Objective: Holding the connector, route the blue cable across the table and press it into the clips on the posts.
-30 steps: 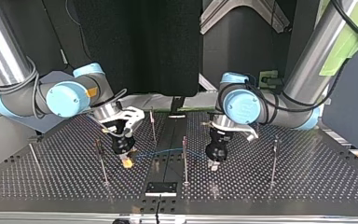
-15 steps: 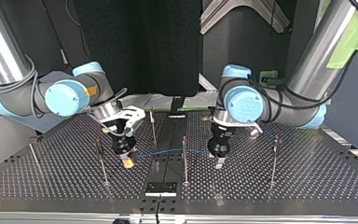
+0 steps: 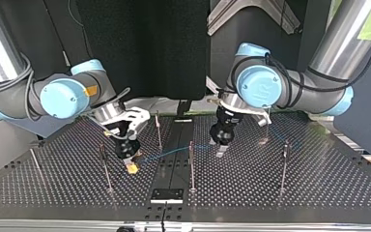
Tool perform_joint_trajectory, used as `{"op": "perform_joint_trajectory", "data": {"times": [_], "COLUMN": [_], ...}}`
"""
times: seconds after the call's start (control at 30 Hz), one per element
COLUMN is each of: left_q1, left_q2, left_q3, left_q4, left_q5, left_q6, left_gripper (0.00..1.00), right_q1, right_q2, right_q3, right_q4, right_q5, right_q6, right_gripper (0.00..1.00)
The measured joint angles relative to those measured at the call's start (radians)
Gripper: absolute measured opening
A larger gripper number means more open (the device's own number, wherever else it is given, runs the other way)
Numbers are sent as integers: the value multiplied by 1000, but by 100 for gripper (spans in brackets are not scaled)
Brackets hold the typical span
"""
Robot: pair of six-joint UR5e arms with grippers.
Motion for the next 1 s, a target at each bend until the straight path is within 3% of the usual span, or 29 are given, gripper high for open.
{"op": "perform_joint_trajectory", "data": {"times": [0.47, 0.77, 1.0], "left_q1": [-41, -87, -138], "left_q2": [118, 182, 162], "left_q3": [-101, -100, -58], "left_q4": [-44, -14, -24], "left_q5": [17, -7, -48], "left_q6": [19, 29, 30], "left_gripper": [100, 100, 100], "right_q1": [3, -7, -18], "right_q2": [-37, -68, -83], "right_q3": [23, 33, 53], "right_q4": [28, 30, 31], "right_q5": [3, 14, 34], "right_q6": [-2, 3, 4], "right_gripper": [0, 0, 0]}}
